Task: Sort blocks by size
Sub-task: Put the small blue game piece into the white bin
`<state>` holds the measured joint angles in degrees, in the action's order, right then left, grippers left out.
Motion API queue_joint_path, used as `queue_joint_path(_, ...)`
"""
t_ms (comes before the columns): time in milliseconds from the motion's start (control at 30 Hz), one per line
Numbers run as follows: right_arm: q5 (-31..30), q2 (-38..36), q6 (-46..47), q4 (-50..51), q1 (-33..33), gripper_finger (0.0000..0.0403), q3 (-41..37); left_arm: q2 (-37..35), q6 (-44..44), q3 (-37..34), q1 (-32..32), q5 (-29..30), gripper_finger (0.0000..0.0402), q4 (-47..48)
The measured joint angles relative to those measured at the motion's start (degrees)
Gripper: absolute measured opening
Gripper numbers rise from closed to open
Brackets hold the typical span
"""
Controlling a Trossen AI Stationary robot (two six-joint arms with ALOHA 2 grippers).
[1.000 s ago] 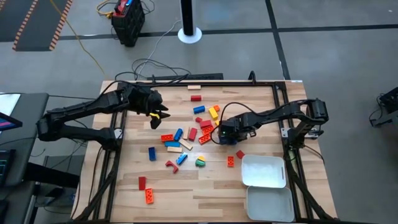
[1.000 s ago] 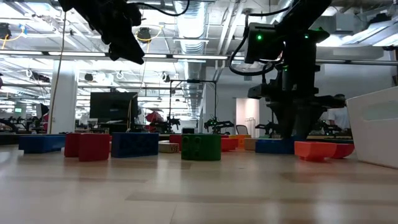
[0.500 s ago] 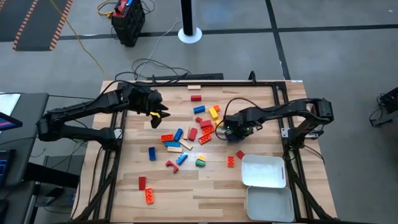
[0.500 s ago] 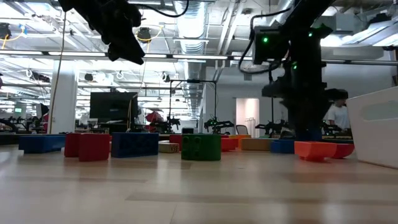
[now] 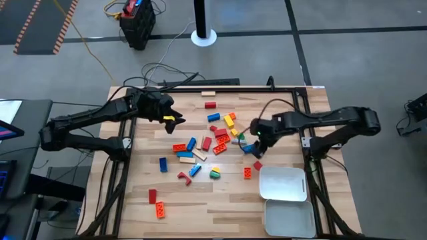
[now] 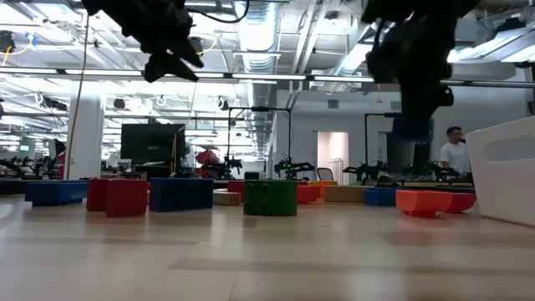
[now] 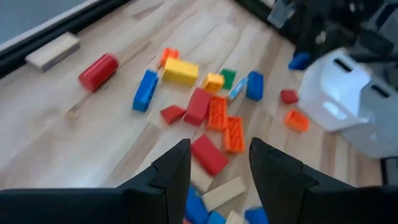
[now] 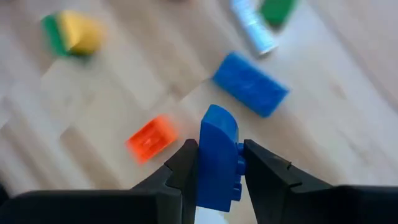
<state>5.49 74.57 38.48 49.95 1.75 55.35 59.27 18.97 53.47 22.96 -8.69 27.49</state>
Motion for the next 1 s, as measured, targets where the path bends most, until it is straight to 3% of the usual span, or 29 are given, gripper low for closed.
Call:
queue_joint_path(167,1.12,-4.26,4.43,0.43,-9.66,0.0139,0.04,0.0,0.53,0.0,-0.91,0.0,0.0155,-4.68)
queue_joint_path(500,-1.97,-5.06,26.08,0.4,-27.8,0.0141,-2.21,0.0,-2.01,0.0,-0.9,2.2,0.0155,-9.3)
queue_joint_path(800,0.49,-0.91,42.08,-4.81,-37.35,0.014,-2.4,0.0,-4.47,0.0,-0.9,2.08,0.0155,-8.92)
queue_joint_path(1000,0.51,3.35,50.66,-3.15,-39.25,0.0155,-2.4,0.0,-6.3,0.0,-0.9,1.63,0.0155,-8.78)
